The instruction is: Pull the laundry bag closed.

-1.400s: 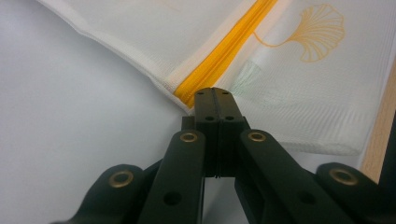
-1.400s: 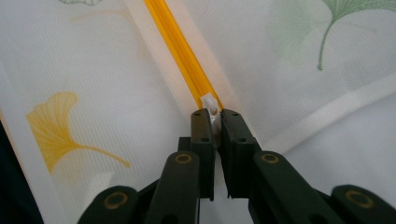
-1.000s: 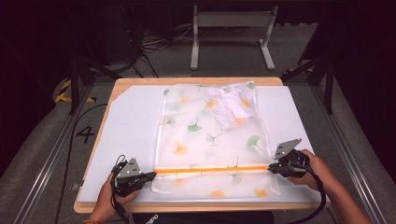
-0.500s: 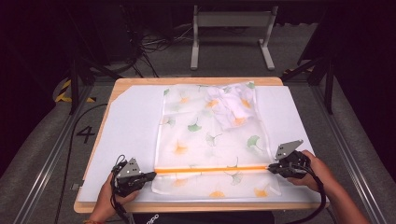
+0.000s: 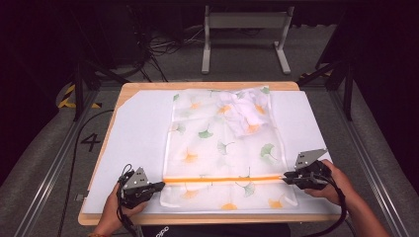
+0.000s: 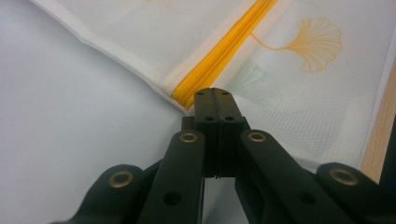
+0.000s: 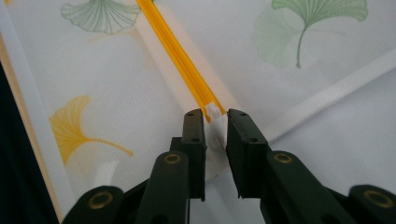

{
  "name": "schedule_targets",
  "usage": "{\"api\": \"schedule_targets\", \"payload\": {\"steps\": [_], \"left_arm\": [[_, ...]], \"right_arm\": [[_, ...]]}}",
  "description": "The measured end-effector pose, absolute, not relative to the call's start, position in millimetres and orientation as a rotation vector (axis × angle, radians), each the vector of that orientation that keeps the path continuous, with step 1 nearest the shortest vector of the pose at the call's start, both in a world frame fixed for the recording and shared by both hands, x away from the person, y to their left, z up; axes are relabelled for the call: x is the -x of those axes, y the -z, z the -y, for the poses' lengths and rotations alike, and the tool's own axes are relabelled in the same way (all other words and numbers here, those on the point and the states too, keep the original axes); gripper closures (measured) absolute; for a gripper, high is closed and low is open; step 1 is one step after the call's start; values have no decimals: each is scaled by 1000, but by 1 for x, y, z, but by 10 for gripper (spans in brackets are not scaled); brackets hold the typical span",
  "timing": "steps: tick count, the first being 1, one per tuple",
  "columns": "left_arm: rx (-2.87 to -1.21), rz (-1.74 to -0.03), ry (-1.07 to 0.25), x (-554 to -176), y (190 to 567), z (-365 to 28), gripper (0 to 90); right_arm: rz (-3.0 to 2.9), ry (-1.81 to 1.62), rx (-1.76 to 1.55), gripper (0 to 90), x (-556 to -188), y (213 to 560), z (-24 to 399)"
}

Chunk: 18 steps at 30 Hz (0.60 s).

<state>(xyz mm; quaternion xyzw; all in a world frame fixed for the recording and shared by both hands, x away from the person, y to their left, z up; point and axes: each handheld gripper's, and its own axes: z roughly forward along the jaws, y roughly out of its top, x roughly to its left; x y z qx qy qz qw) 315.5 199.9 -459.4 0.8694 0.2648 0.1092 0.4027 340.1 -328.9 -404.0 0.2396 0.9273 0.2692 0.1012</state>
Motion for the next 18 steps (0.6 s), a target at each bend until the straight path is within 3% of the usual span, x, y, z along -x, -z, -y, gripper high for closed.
{"api": "schedule_targets", "payload": {"steps": [4, 9, 15, 18], "left_arm": [[-2192, -661, -317, -314, 457, -203, 900], [-2151, -680, -357, -314, 454, -210, 835], [-2141, -719, -442, -317, 453, -215, 632], [-2133, -758, -476, -319, 453, -217, 478]], "right_arm": [[-2677, -842, -715, 709, -339, 401, 330], [-2586, -894, -736, 660, -339, 401, 335], [-2496, -917, -744, 554, -339, 407, 338], [-2485, -928, -761, 477, -340, 411, 340]]}}
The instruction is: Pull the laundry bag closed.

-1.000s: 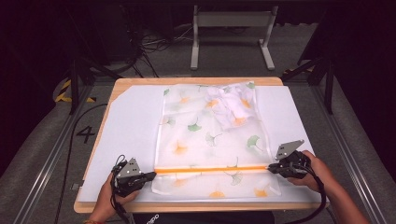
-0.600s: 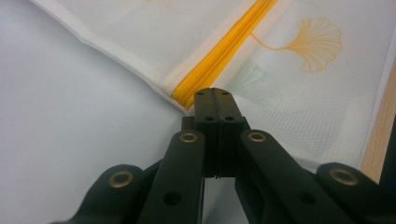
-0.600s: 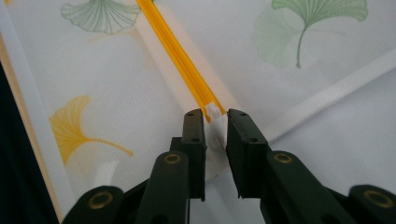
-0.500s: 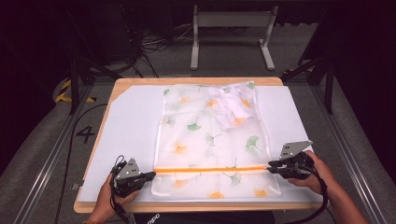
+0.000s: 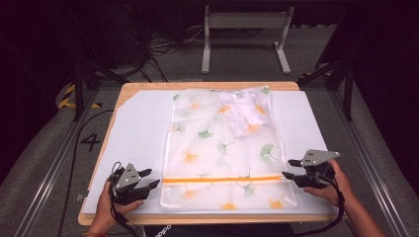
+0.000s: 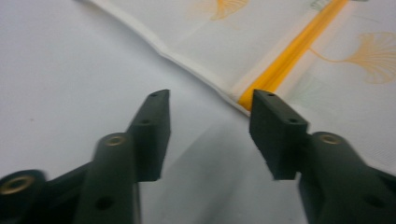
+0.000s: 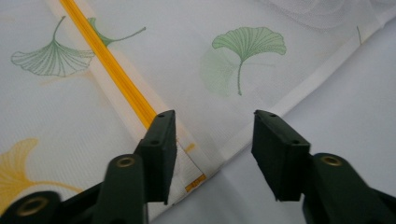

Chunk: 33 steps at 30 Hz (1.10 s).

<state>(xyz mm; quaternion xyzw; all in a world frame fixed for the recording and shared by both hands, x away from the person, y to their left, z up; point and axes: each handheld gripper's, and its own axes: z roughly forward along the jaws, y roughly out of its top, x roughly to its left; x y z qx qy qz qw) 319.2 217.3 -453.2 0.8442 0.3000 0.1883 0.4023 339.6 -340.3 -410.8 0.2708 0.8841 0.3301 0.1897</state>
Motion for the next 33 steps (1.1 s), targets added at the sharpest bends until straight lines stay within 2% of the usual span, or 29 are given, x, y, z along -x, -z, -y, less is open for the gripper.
{"api": "schedule_targets", "payload": {"steps": [3, 4, 7, 9, 13, 19, 33], "left_arm": [[-2125, -782, -487, -321, 454, -219, 354], [-2123, -786, -487, -322, 454, -220, 354], [-2114, -821, -493, -324, 456, -223, 259], [-2101, -842, -485, -325, 456, -224, 198], [-2105, -837, -493, -325, 456, -224, 136], [-2112, -814, -496, -322, 457, -223, 110], [-2117, -815, -479, -321, 455, -222, 118]], "right_arm": [[-2468, -922, -768, 426, -339, 413, 341], [-2463, -927, -774, 381, -338, 415, 341], [-2444, -924, -786, 327, -337, 419, 341], [-2428, -928, -806, 253, -337, 423, 340], [-2413, -911, -806, 176, -335, 427, 338], [-2377, -922, -818, 143, -333, 426, 338], [-2370, -917, -804, 145, -332, 429, 335]]}}
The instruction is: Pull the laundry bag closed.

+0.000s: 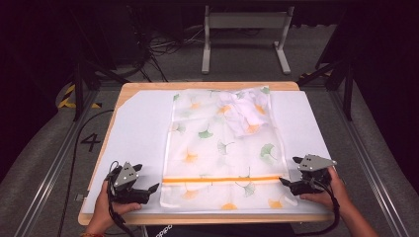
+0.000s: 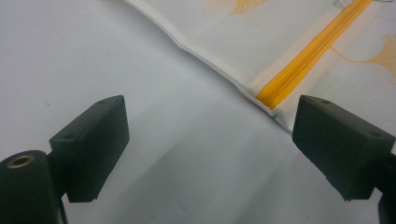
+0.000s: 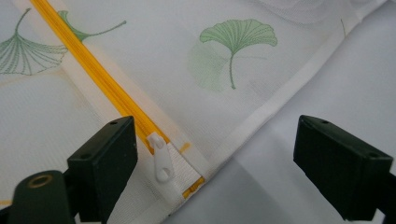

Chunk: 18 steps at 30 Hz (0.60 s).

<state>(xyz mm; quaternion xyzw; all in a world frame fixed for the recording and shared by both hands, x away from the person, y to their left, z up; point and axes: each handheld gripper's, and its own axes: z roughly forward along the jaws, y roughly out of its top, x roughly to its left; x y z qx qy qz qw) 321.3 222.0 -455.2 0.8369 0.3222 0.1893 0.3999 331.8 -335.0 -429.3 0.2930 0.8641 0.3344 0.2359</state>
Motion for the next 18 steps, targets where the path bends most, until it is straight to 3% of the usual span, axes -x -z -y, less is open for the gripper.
{"api": "schedule_targets", "payload": {"steps": [18], "left_arm": [[-2120, -830, -484, -322, 454, -223, 124]], "right_arm": [[-2366, -944, -810, 167, -331, 426, 334]]}}
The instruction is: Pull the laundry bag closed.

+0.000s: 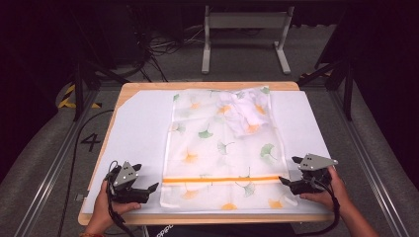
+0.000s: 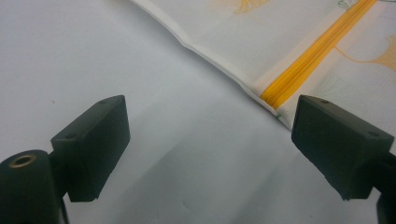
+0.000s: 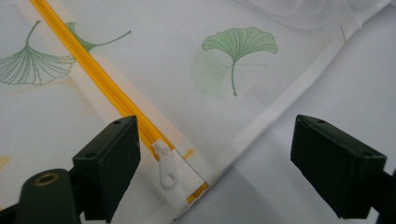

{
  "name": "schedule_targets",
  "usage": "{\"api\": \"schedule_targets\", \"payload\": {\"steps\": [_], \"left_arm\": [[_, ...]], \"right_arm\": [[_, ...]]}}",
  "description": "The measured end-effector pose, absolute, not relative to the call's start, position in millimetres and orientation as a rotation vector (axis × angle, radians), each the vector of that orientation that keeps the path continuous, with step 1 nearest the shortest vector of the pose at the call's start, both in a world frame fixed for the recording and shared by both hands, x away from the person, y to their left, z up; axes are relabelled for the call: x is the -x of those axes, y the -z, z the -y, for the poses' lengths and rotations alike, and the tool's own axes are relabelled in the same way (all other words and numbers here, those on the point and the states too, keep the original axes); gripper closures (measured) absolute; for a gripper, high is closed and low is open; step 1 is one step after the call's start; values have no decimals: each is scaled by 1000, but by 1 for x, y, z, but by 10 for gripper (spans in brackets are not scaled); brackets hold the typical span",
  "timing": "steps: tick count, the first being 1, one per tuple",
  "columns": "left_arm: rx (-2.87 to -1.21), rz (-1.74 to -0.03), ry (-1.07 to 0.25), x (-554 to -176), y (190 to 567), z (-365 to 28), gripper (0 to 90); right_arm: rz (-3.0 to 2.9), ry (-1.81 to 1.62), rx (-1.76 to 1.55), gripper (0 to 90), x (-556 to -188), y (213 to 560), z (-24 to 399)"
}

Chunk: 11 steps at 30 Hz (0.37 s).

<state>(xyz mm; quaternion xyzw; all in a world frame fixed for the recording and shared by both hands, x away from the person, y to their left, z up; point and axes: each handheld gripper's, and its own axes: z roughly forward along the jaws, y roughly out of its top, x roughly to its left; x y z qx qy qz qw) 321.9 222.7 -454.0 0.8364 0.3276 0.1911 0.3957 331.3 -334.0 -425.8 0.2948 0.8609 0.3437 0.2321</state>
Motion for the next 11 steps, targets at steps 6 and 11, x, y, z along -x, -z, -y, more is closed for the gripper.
{"api": "schedule_targets", "payload": {"steps": [6, 11], "left_arm": [[-2121, -835, -479, -322, 454, -223, 124], [-2121, -843, -480, -324, 455, -225, 124]], "right_arm": [[-2361, -951, -809, 189, -331, 425, 335], [-2356, -953, -820, 198, -331, 426, 335]]}}
